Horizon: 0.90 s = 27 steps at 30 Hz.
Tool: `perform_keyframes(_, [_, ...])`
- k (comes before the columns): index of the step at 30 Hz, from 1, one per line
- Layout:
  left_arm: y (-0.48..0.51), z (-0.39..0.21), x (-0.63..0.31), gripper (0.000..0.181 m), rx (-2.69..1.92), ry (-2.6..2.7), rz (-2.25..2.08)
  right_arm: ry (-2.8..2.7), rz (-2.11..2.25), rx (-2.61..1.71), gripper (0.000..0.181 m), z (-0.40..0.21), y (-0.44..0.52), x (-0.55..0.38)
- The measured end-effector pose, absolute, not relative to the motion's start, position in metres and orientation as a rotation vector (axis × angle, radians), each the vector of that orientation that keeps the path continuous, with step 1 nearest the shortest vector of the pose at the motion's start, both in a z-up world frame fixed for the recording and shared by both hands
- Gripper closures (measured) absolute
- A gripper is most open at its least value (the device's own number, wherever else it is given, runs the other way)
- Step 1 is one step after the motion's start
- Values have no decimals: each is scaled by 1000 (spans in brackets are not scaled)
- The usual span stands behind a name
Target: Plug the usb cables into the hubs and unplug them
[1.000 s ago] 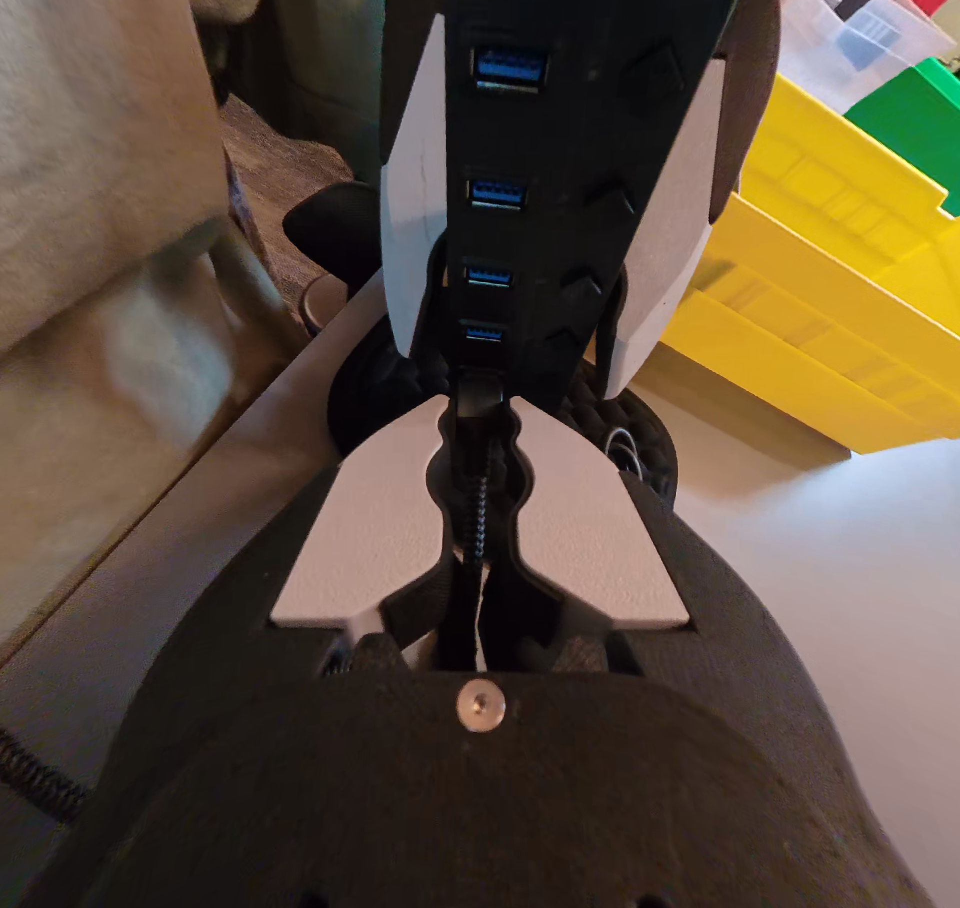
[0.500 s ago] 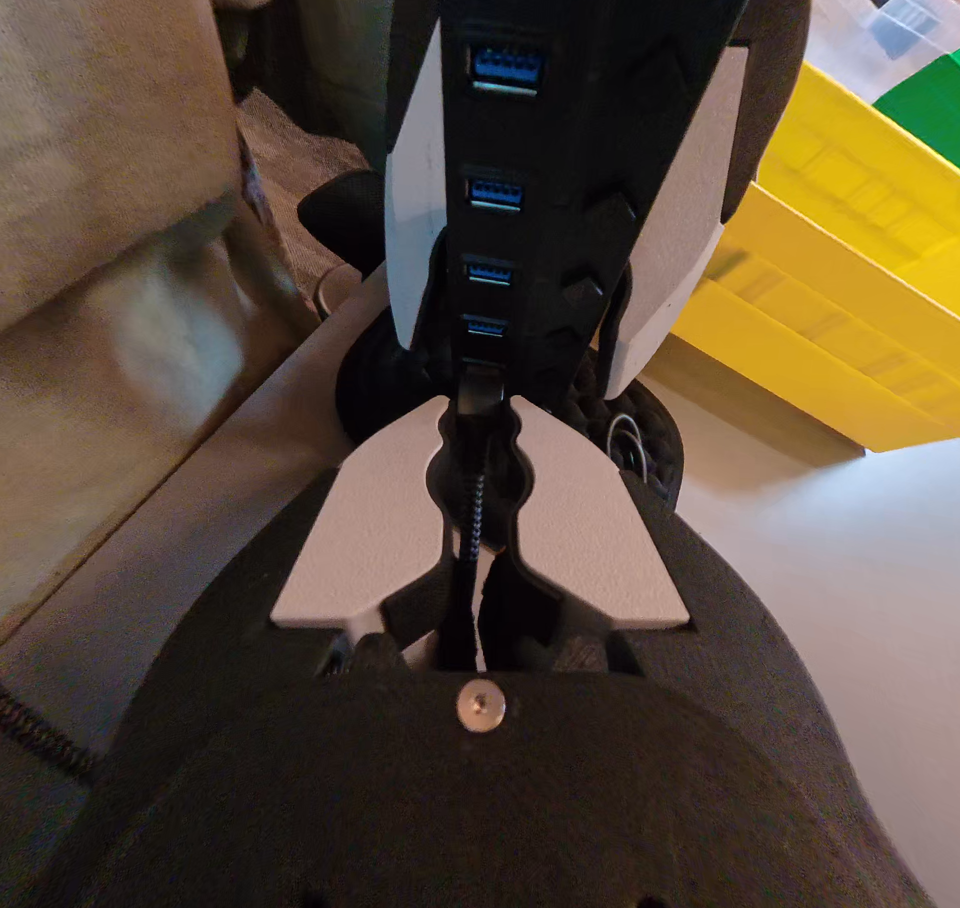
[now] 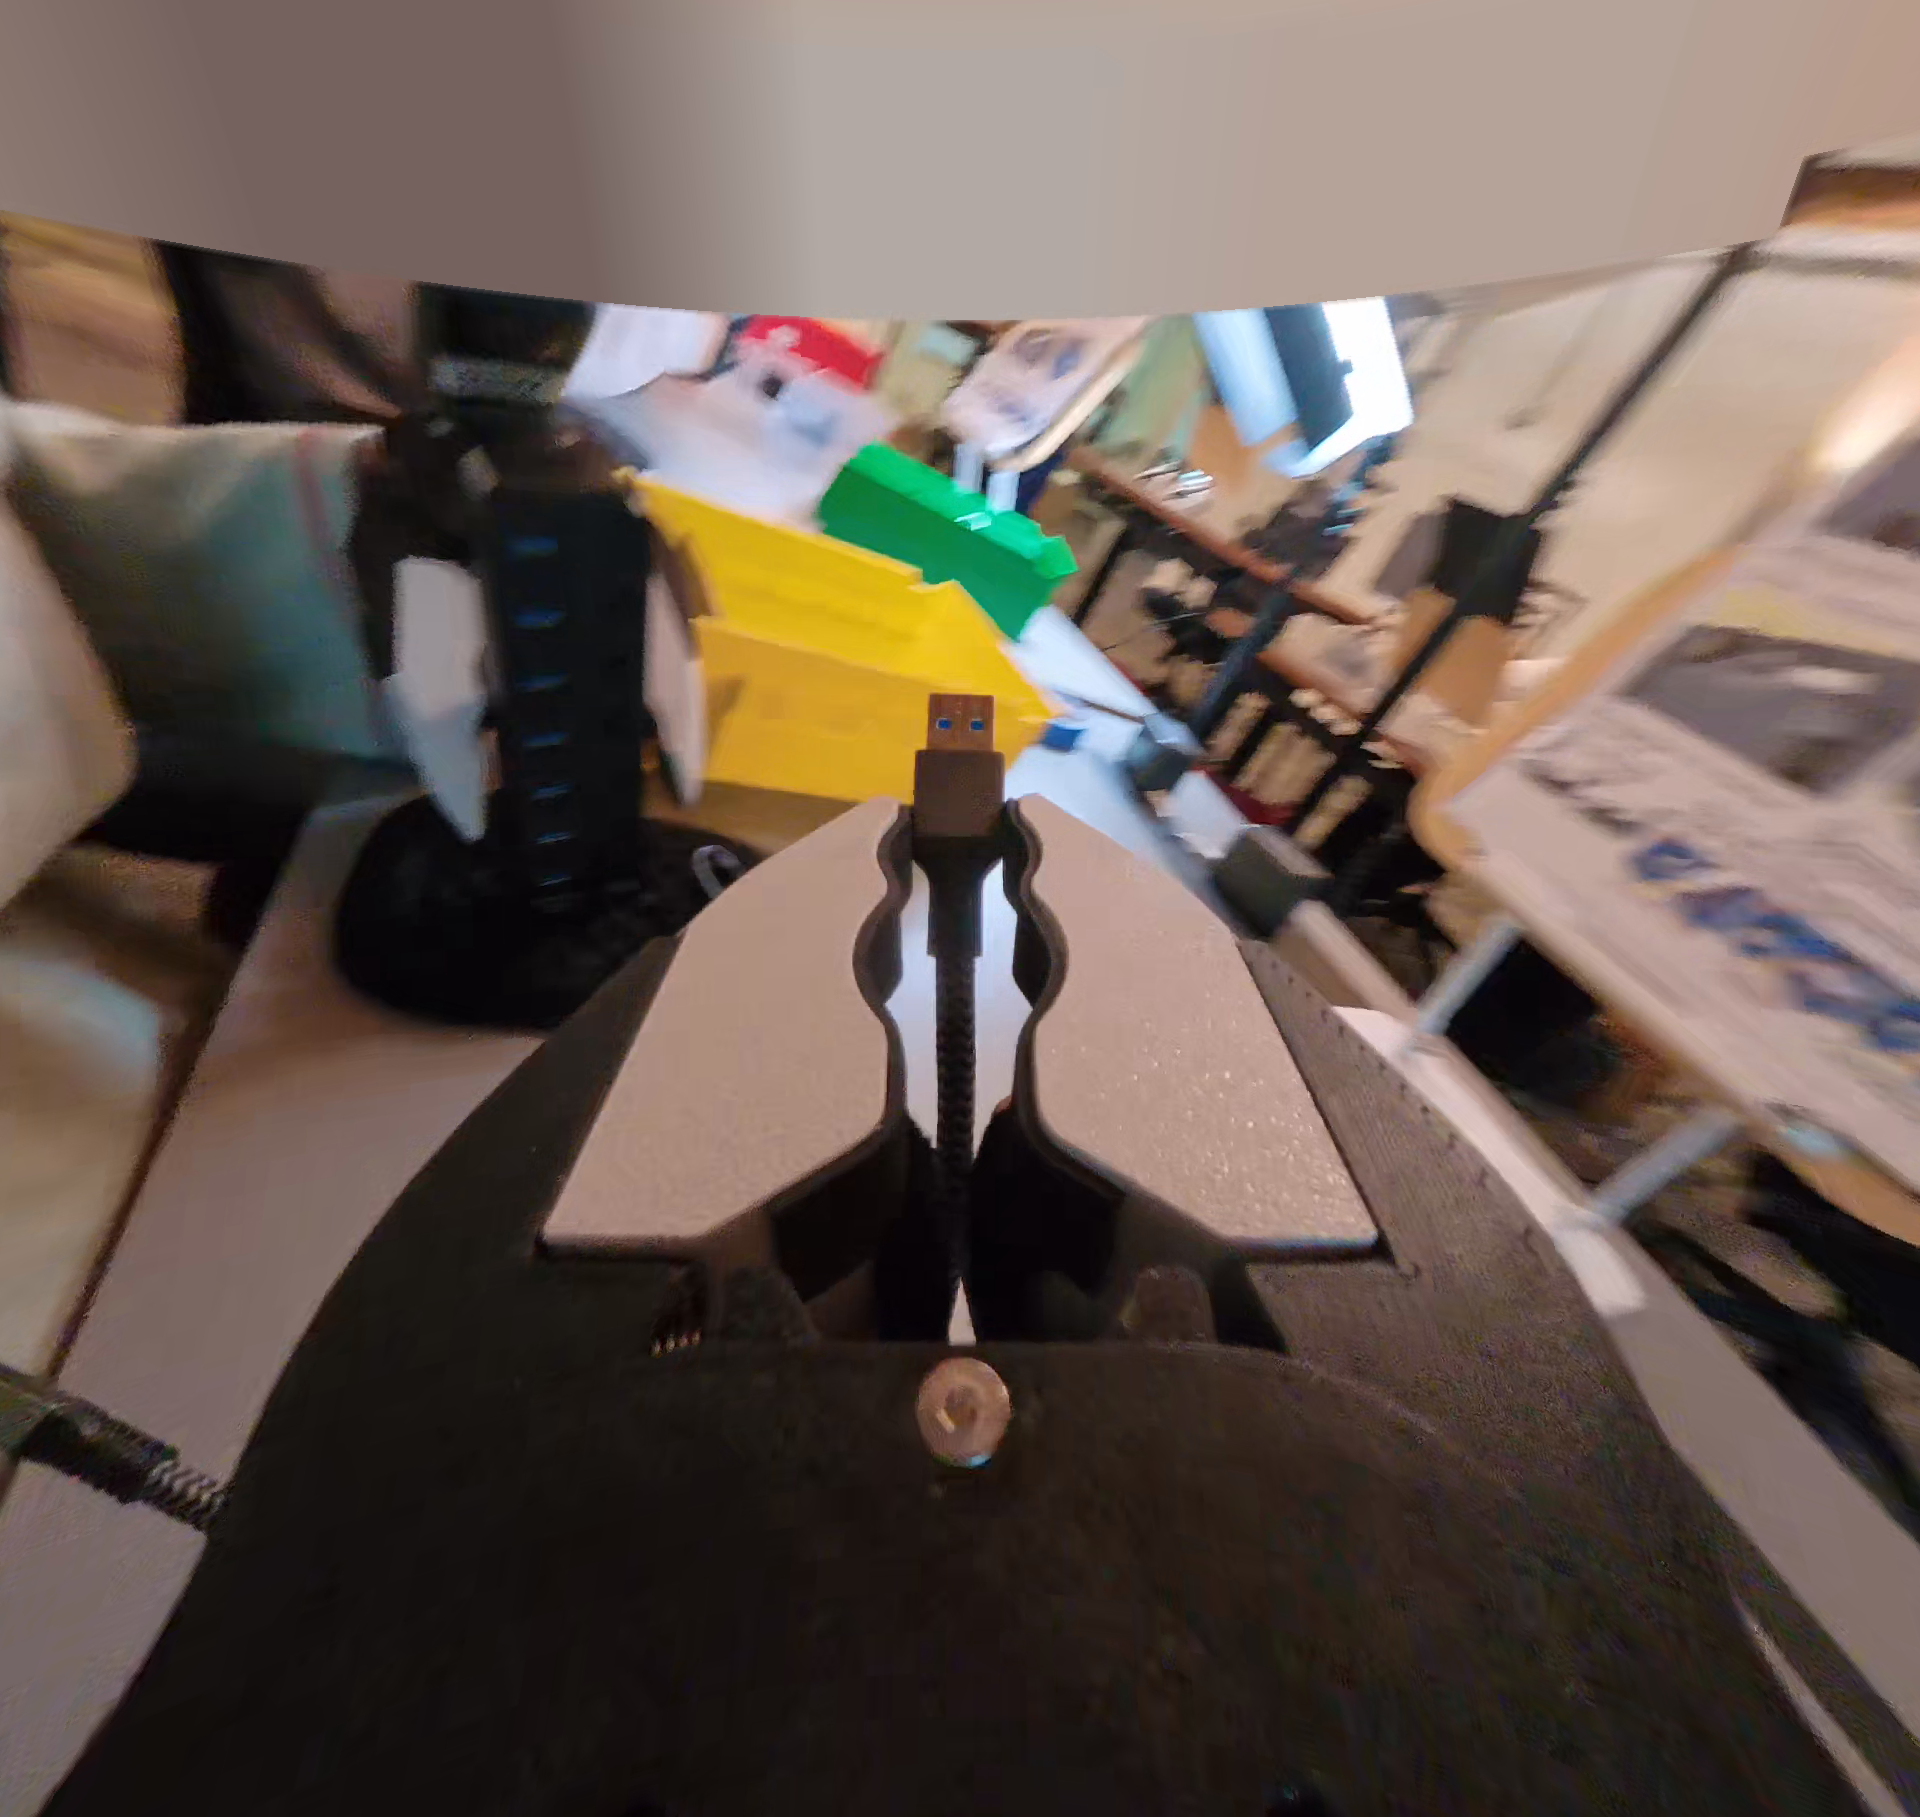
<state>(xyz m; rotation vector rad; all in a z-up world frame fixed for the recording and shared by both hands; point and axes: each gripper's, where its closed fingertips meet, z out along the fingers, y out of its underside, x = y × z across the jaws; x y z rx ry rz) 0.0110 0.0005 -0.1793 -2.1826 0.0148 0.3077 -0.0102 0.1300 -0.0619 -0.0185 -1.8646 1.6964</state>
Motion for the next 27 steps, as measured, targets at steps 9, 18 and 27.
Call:
perform_keyframes(9, [1,-178,13,116,-2162,19,336,-1116,1325,-651,166,37,358,17])
perform_keyframes(18, [2,-178,14,117,-2168,38,339,-487,1018,-786,165,63,487,99])
perform_keyframes(27, [2,-177,13,117,-2153,26,319,-522,705,-749,165,28,498,31])
